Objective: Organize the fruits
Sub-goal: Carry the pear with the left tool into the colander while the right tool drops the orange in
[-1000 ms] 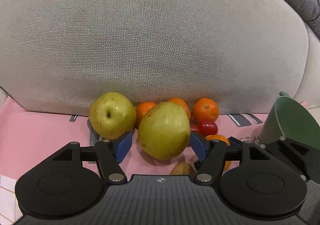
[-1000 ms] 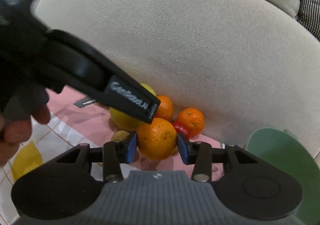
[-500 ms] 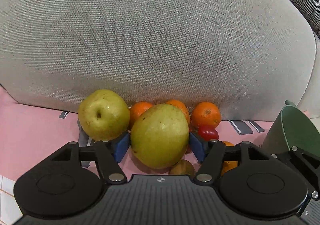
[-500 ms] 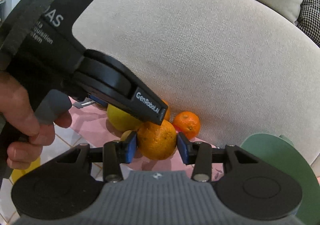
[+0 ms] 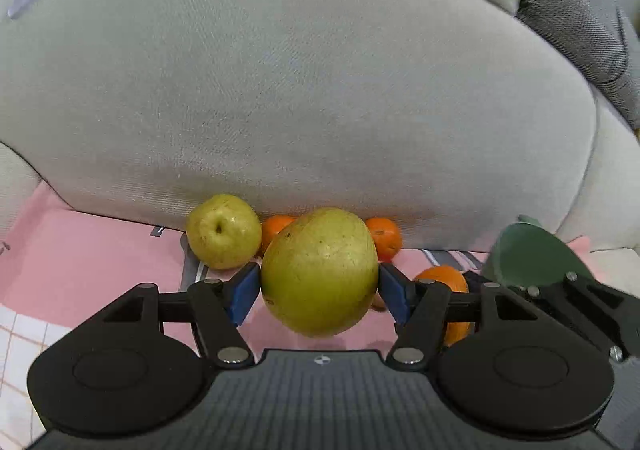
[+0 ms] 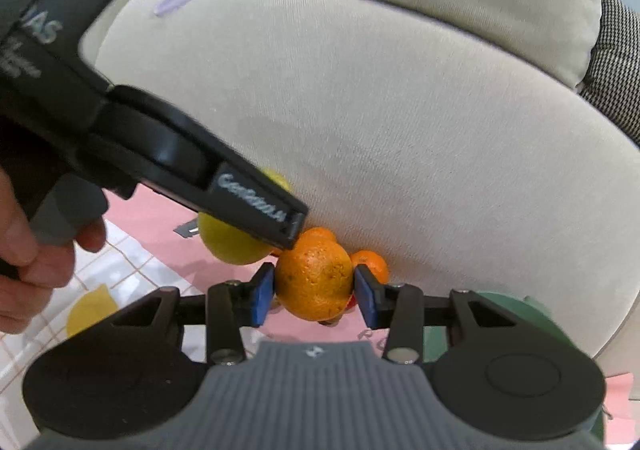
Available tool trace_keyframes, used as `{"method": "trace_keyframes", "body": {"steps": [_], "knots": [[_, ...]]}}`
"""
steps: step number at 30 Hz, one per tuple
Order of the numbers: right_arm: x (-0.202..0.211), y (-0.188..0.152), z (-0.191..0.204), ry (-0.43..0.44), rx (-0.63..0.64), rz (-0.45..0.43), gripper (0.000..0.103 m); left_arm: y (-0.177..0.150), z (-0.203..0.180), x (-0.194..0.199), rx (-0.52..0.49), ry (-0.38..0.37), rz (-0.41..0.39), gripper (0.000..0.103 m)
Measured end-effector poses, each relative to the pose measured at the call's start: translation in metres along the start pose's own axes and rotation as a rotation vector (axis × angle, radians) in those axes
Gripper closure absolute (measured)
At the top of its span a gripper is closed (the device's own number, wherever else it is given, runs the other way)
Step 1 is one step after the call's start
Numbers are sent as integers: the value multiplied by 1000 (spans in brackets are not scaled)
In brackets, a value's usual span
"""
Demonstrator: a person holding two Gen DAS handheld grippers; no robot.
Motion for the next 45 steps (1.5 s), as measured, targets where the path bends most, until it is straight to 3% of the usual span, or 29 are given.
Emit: {"method": "trace_keyframes", "body": {"steps": [10,24,31,45], "knots": [[54,4,-33,-4,95,24,63,7,-57,44,-67,-61,-18,29],[70,-17,-103,-30,25,220,63,16,-142,54,-219,-187,20,29],[53,-28,-113,-2,55,315,63,19,-162,20,-259,-236,131,29],[-7,-45,-145,38,-65,476,63,4,-179,-41,-395,-197,343,29]]}}
Point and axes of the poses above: each gripper's, at about its wrist camera, not at the fingertips, and x roughly against the way its jaws point, z to its left, y to its top, the point moved 7 cm from there along -x, roughly the way its jaws point, and after that the axes turned 10 degrees about -x, right-handed, at the moved point
